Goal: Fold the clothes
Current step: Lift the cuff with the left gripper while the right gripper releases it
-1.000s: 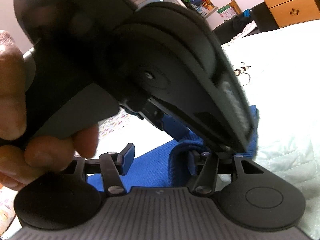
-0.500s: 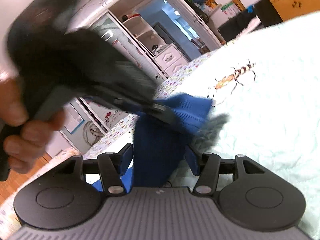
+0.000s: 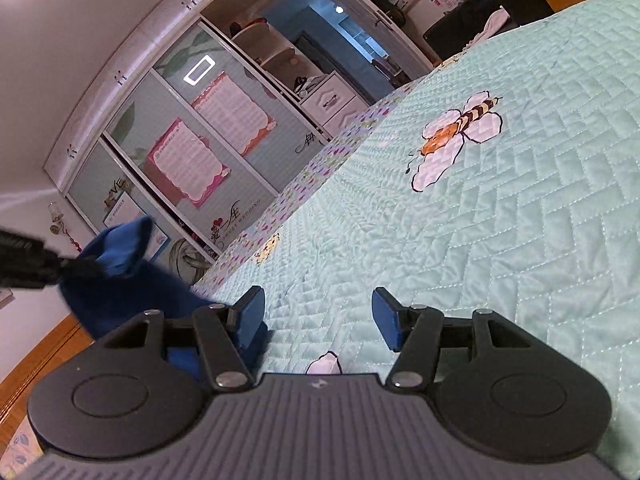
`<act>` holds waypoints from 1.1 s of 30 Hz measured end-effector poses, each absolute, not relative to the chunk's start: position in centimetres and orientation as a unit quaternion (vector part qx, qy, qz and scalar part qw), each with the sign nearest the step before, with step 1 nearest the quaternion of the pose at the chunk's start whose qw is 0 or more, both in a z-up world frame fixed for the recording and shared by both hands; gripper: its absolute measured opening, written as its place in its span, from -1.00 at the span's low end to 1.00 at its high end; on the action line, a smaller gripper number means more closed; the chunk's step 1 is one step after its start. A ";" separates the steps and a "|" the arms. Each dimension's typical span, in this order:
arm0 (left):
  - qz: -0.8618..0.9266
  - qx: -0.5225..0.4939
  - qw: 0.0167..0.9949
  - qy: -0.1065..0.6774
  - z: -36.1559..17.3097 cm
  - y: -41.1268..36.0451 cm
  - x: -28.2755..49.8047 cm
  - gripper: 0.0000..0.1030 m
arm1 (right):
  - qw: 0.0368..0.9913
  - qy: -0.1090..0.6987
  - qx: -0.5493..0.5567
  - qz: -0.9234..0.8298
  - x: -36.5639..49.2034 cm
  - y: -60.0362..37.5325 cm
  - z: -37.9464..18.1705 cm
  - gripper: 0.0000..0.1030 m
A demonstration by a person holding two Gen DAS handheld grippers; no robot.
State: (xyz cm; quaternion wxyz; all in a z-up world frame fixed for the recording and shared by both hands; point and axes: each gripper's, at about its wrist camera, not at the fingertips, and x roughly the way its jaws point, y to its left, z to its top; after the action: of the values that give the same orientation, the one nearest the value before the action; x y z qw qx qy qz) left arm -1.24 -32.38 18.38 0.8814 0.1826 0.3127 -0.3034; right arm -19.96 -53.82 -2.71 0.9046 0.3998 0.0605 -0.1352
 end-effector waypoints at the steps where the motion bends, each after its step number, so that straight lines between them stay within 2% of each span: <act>1: -0.302 0.178 0.883 0.313 18.4 -31.6 -1.2 -0.66 | 0.904 0.062 0.401 -0.134 -20.2 -53.6 -3.0 0.16; 12: -0.274 0.139 0.899 0.311 19.0 -25.3 -0.3 -0.66 | 0.904 0.085 0.411 -0.081 -20.4 -52.3 -2.4 0.16; 16: -0.291 0.133 0.897 0.305 18.9 -24.3 -0.8 -0.66 | 0.878 0.132 0.460 -0.028 -21.6 -47.7 -1.0 0.16; 21: -0.290 0.125 0.903 0.291 19.8 -23.4 -0.7 -0.66 | 0.854 0.139 0.501 -0.031 -23.0 -39.2 -1.3 0.16; 26: -0.285 0.144 0.914 0.249 22.0 -22.3 -0.2 -0.66 | 0.881 0.140 0.444 -0.085 -22.7 -35.4 -1.8 0.16; 33: -0.277 0.133 0.918 0.252 22.1 -19.8 1.4 -0.66 | 0.886 0.154 0.427 -0.094 -21.7 -33.7 -2.0 0.17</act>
State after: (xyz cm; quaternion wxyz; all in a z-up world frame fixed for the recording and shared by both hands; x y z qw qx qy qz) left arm 1.35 -19.84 22.09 0.9176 0.1328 0.2516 -0.2775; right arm -21.66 -33.69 -2.04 0.8862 0.4268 0.1539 -0.0937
